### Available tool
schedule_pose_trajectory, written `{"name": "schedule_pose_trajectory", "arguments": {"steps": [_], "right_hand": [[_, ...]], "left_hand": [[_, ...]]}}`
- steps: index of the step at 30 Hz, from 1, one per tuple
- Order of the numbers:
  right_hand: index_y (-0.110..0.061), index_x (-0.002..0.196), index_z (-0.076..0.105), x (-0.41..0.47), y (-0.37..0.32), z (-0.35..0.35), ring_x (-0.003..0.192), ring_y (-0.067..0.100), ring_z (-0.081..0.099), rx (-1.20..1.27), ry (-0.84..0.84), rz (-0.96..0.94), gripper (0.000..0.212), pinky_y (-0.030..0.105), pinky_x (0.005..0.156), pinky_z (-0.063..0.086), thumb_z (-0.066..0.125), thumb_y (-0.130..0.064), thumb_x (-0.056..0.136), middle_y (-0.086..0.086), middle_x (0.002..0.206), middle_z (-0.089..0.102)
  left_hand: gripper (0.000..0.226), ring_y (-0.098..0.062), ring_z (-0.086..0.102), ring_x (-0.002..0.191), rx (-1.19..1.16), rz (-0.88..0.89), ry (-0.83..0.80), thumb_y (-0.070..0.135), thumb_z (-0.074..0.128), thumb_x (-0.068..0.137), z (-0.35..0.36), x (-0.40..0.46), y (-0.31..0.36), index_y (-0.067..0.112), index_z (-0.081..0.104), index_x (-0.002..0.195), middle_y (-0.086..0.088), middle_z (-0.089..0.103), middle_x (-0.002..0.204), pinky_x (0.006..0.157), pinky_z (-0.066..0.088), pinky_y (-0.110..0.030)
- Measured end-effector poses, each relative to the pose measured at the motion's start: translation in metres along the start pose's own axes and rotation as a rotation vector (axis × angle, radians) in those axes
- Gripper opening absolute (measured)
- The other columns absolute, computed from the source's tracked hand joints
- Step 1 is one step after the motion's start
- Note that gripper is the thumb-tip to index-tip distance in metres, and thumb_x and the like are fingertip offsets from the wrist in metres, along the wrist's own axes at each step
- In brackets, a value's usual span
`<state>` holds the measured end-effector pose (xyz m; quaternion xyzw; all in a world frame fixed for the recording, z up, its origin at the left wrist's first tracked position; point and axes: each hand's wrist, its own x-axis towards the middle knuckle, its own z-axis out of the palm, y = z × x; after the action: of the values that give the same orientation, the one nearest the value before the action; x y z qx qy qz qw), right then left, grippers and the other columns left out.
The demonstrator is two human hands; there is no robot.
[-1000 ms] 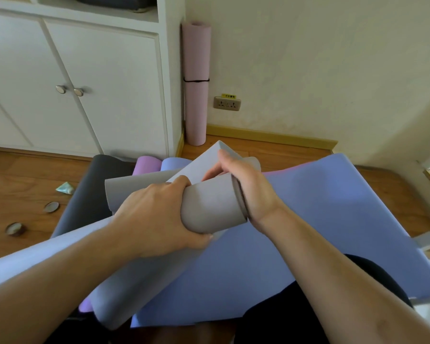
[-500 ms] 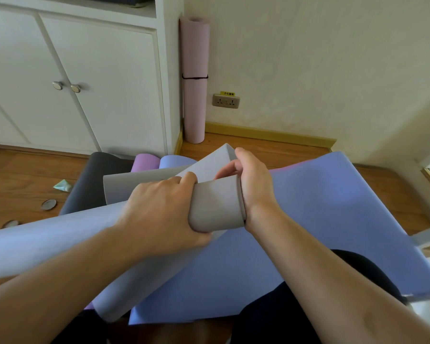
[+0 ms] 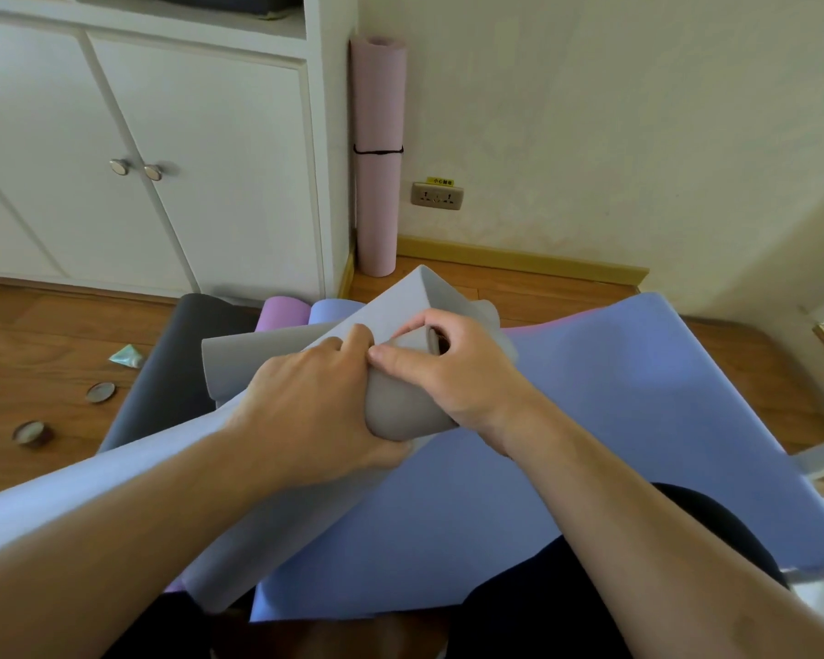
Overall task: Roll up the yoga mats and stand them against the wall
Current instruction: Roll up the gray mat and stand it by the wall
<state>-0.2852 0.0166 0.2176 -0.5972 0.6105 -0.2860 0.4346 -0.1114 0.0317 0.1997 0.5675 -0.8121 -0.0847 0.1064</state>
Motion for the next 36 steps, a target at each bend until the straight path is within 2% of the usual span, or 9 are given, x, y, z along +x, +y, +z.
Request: {"name": "schedule_pose_trajectory", "arguments": {"steps": [2, 4, 7, 13, 17, 20, 24, 30, 36], "right_hand": [[-0.018, 0.098, 0.073, 0.0, 0.002, -0.002, 0.091, 0.016, 0.071, -0.004, 0.062, -0.082, 0.032, 0.041, 0.079, 0.062, 0.086, -0.044, 0.084, 0.003, 0.097, 0.075], [-0.023, 0.096, 0.073, -0.002, 0.002, -0.004, 0.087, 0.007, 0.069, -0.024, 0.072, -0.156, 0.025, 0.021, 0.067, 0.057, 0.087, -0.038, 0.084, -0.006, 0.088, 0.074], [-0.029, 0.098, 0.072, -0.004, 0.005, -0.003, 0.087, 0.002, 0.066, -0.034, 0.059, -0.211, 0.022, 0.011, 0.065, 0.047, 0.088, -0.035, 0.084, -0.012, 0.088, 0.071], [-0.031, 0.122, 0.056, -0.005, 0.011, 0.002, 0.106, -0.001, 0.057, 0.045, 0.063, -0.226, 0.052, 0.013, 0.08, 0.047, 0.078, -0.053, 0.08, -0.02, 0.113, 0.057], [-0.035, 0.12, 0.057, -0.007, 0.009, 0.014, 0.108, -0.003, 0.057, 0.091, 0.077, -0.222, 0.043, 0.025, 0.088, 0.05, 0.067, -0.058, 0.085, -0.028, 0.112, 0.059], [-0.036, 0.125, 0.053, -0.005, 0.01, 0.02, 0.115, -0.001, 0.056, 0.099, 0.056, -0.255, 0.047, 0.026, 0.097, 0.051, 0.068, -0.056, 0.085, -0.029, 0.118, 0.055], [-0.039, 0.137, 0.045, -0.005, 0.012, 0.02, 0.128, 0.001, 0.05, 0.096, -0.086, -0.223, 0.062, 0.023, 0.105, 0.046, 0.069, -0.059, 0.084, -0.016, 0.139, 0.047], [-0.034, 0.119, 0.058, -0.002, 0.01, 0.019, 0.098, 0.001, 0.069, 0.112, 0.03, -0.107, 0.043, 0.031, 0.086, 0.061, 0.073, -0.062, 0.091, -0.016, 0.109, 0.07], [-0.032, 0.114, 0.06, -0.008, 0.009, 0.011, 0.095, -0.001, 0.067, 0.02, 0.082, -0.184, 0.029, 0.028, 0.082, 0.059, 0.066, -0.056, 0.099, -0.015, 0.1, 0.071]], "left_hand": [[0.079, -0.004, 0.063, 0.09, -0.089, 0.055, -0.104, 0.09, 0.067, 0.057, -0.009, 0.005, -0.01, 0.042, 0.047, 0.116, 0.021, 0.061, 0.102, 0.078, 0.056, -0.03], [0.084, -0.002, 0.062, 0.1, -0.246, 0.093, -0.265, 0.088, 0.078, 0.052, -0.022, 0.01, -0.02, 0.049, 0.048, 0.121, 0.025, 0.062, 0.11, 0.088, 0.056, -0.032], [0.083, -0.001, 0.063, 0.1, -0.293, 0.097, -0.281, 0.082, 0.085, 0.05, -0.021, 0.014, -0.025, 0.051, 0.049, 0.119, 0.026, 0.063, 0.109, 0.088, 0.057, -0.032], [0.076, -0.003, 0.064, 0.091, -0.266, 0.06, -0.164, 0.078, 0.083, 0.054, -0.013, 0.015, -0.02, 0.048, 0.049, 0.116, 0.025, 0.062, 0.103, 0.076, 0.056, -0.022], [0.073, -0.002, 0.064, 0.085, -0.263, 0.046, -0.089, 0.077, 0.079, 0.054, -0.014, 0.01, -0.014, 0.048, 0.048, 0.114, 0.026, 0.061, 0.098, 0.069, 0.048, -0.014], [0.076, -0.003, 0.064, 0.079, -0.192, 0.014, -0.037, 0.08, 0.074, 0.054, -0.011, 0.008, -0.011, 0.043, 0.049, 0.115, 0.022, 0.063, 0.093, 0.064, 0.051, -0.019], [0.091, -0.003, 0.064, 0.081, -0.146, -0.025, -0.015, 0.087, 0.06, 0.048, -0.004, 0.004, -0.005, 0.038, 0.048, 0.124, 0.022, 0.063, 0.093, 0.071, 0.059, -0.027], [0.081, 0.001, 0.056, 0.073, -0.124, -0.064, -0.027, 0.084, 0.067, 0.053, -0.009, 0.009, -0.003, 0.035, 0.044, 0.114, 0.021, 0.056, 0.089, 0.058, 0.043, -0.019], [0.07, 0.001, 0.064, 0.089, -0.323, 0.016, -0.243, 0.08, 0.084, 0.056, -0.03, 0.013, -0.019, 0.055, 0.047, 0.109, 0.027, 0.062, 0.097, 0.071, 0.05, -0.016]]}}
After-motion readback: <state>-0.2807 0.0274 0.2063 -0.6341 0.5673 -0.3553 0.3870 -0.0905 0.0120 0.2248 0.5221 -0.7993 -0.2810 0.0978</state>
